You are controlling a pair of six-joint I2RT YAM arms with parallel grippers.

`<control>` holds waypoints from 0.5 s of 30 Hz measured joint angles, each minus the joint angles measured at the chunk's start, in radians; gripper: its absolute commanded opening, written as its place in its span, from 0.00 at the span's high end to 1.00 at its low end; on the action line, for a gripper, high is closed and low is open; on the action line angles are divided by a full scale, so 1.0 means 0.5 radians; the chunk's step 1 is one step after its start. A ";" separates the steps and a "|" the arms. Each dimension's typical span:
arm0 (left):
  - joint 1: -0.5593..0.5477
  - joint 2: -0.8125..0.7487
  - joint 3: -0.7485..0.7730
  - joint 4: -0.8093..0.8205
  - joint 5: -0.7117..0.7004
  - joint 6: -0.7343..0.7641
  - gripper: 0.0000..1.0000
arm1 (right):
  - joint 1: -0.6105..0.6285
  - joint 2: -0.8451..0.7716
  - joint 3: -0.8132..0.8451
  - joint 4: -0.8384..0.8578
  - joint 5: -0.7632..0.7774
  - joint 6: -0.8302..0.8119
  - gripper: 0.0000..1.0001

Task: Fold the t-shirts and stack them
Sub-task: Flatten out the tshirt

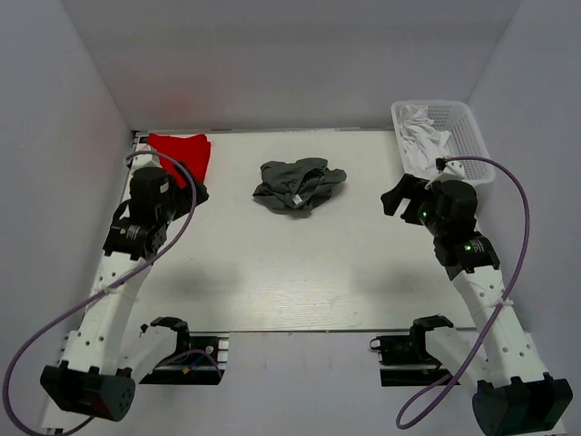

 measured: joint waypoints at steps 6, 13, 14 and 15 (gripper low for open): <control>0.001 -0.128 -0.081 0.260 0.314 0.064 0.00 | 0.000 0.021 -0.021 0.068 -0.027 0.013 0.10; -0.003 0.378 0.005 0.366 0.568 0.060 0.00 | 0.002 0.269 -0.051 0.160 0.066 0.089 0.10; -0.003 0.497 0.037 0.361 0.578 0.042 0.00 | 0.001 0.336 -0.044 0.164 0.070 0.090 0.10; -0.003 0.617 0.074 0.342 0.579 0.019 0.00 | 0.002 0.407 -0.025 0.163 0.064 0.089 0.10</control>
